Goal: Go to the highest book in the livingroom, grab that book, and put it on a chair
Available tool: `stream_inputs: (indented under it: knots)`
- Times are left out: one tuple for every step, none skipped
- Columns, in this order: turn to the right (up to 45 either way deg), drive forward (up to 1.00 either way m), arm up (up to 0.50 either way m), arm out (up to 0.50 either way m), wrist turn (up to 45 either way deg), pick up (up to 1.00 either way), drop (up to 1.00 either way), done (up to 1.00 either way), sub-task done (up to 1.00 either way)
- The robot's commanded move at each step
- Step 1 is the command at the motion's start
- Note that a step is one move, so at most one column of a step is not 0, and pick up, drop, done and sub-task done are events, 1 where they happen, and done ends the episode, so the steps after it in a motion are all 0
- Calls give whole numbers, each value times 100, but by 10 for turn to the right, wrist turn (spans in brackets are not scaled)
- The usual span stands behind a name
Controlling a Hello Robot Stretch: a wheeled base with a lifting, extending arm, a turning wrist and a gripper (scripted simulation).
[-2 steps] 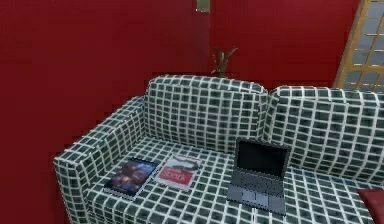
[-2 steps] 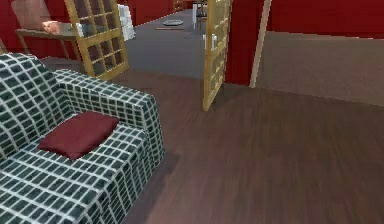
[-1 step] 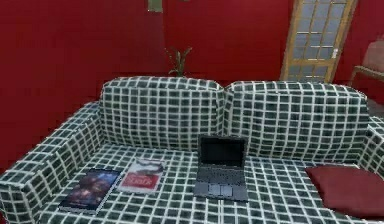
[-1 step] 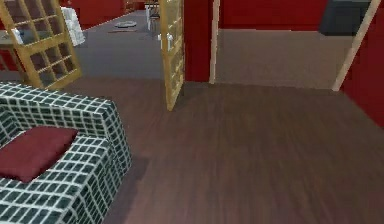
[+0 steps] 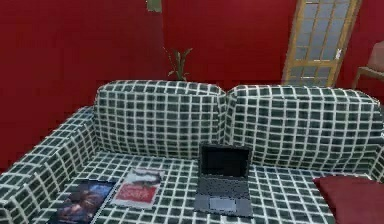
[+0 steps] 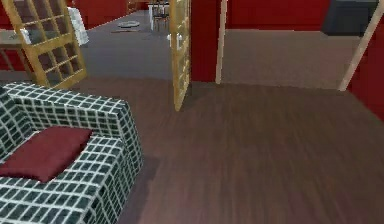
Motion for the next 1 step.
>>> stream_inputs:
  knots:
    - [-450,0,0,0,0,0,0,0,0]
